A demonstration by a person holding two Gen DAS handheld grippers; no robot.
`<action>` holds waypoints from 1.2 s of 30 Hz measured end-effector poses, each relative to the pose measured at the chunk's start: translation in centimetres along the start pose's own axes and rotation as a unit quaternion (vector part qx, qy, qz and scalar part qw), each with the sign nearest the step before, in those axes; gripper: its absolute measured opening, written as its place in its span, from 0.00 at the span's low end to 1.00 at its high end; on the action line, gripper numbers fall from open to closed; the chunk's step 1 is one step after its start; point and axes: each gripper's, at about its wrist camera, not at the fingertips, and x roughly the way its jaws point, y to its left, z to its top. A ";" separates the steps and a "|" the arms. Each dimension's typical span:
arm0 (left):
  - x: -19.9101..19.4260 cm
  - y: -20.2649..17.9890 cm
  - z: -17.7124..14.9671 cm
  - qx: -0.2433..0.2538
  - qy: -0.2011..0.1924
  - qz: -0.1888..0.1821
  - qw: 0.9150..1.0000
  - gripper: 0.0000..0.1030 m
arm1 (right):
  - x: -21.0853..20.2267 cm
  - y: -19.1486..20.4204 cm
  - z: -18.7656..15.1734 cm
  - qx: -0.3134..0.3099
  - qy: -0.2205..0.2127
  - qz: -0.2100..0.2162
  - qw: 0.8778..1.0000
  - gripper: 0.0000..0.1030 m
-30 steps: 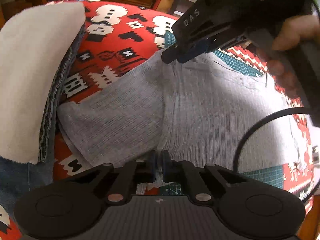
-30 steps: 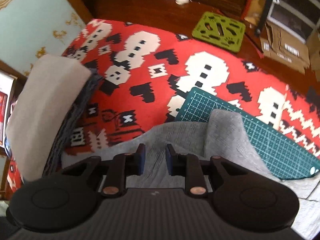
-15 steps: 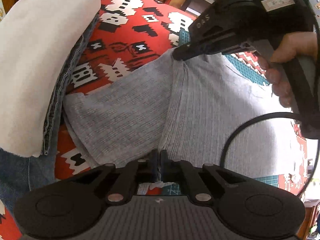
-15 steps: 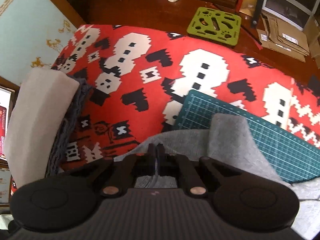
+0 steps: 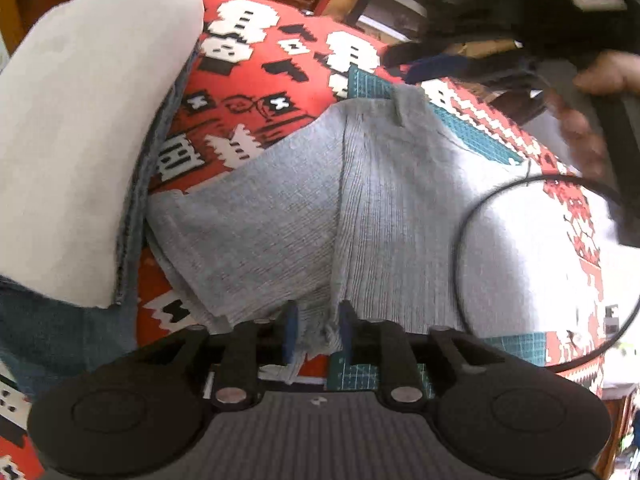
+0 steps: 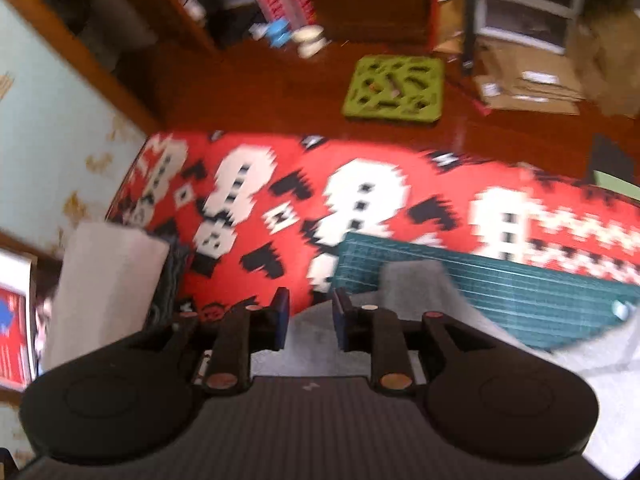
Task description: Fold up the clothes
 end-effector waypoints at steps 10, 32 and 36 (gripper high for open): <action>-3.6 -0.4 1.9 0.093 -0.020 -0.009 0.995 0.27 | -10.6 -4.4 -8.1 0.108 -0.068 -0.096 0.987 0.35; 4.5 -12.9 9.7 0.060 -0.026 0.073 0.995 0.03 | -4.2 -14.8 -6.9 -0.001 -0.022 0.019 1.000 0.00; 7.5 -12.7 10.8 0.064 0.002 0.061 0.996 0.03 | -2.3 -15.2 -6.6 0.026 -0.005 0.015 1.000 0.00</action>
